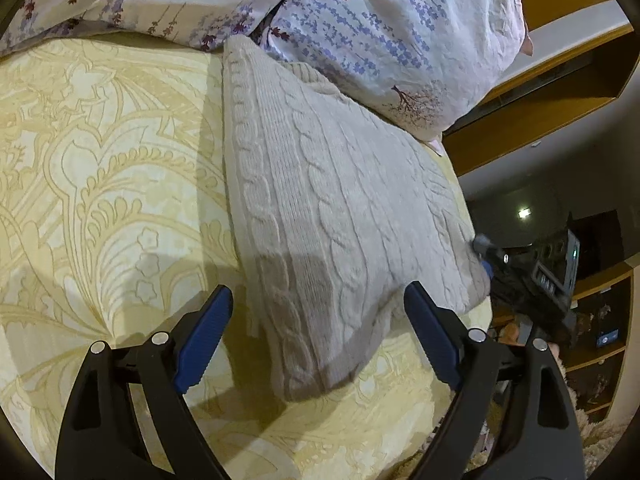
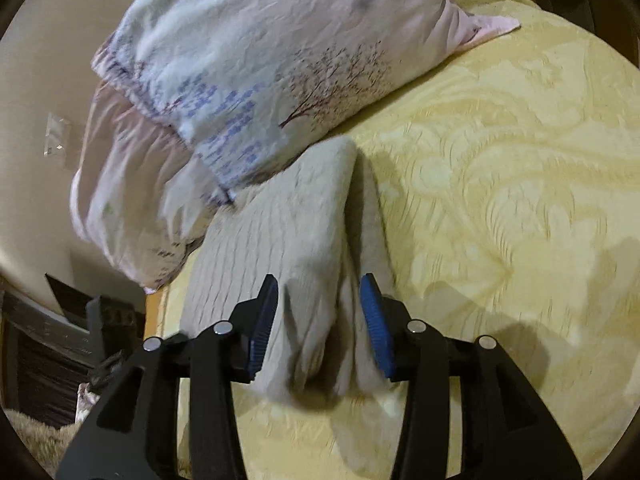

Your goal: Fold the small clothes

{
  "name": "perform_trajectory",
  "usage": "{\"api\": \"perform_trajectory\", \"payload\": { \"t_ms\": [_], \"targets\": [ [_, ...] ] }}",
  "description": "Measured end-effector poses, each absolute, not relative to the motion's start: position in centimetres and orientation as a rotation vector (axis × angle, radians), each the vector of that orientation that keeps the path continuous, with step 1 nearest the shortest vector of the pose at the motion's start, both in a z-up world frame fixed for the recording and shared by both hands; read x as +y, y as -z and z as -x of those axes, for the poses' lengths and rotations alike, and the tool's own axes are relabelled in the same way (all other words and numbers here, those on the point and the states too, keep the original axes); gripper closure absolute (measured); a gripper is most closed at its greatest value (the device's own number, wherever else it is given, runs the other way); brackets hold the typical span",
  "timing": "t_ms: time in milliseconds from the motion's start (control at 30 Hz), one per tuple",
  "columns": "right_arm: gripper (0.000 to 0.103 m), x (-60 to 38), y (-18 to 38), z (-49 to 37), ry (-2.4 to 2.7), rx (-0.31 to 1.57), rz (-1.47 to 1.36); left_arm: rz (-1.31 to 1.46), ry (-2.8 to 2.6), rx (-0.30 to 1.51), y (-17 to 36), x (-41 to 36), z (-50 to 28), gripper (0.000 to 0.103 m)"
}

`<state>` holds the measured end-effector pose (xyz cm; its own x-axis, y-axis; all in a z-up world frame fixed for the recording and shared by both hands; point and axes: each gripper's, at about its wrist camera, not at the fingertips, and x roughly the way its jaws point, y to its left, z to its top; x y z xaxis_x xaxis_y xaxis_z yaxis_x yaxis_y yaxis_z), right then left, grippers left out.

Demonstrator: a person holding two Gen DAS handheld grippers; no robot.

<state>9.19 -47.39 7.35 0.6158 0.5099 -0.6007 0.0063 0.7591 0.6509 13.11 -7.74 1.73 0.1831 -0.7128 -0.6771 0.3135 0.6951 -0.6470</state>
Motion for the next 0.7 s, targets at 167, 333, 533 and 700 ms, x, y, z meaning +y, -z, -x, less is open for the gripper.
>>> {"api": "perform_trajectory", "payload": {
  "t_ms": [167,333,533,700],
  "targets": [
    [0.092,-45.6,-6.5,-8.0,-0.321,0.908,-0.593,0.360,0.763,1.189,-1.8,-8.5,-12.9,0.021],
    [0.095,-45.3,-8.5,-6.5,-0.250,0.807,-0.483,0.288,0.753,1.204,-1.6,-9.2,-12.6,0.021],
    [0.095,-45.3,-5.9,-6.6,-0.139,0.921,-0.362,0.235,0.752,1.197,-2.0,-9.4,-12.4,0.021],
    [0.088,-45.8,-6.2,-6.9,-0.198,0.909,-0.414,0.259,0.783,1.199,-2.9,-9.5,-12.8,0.021]
  ]
}}
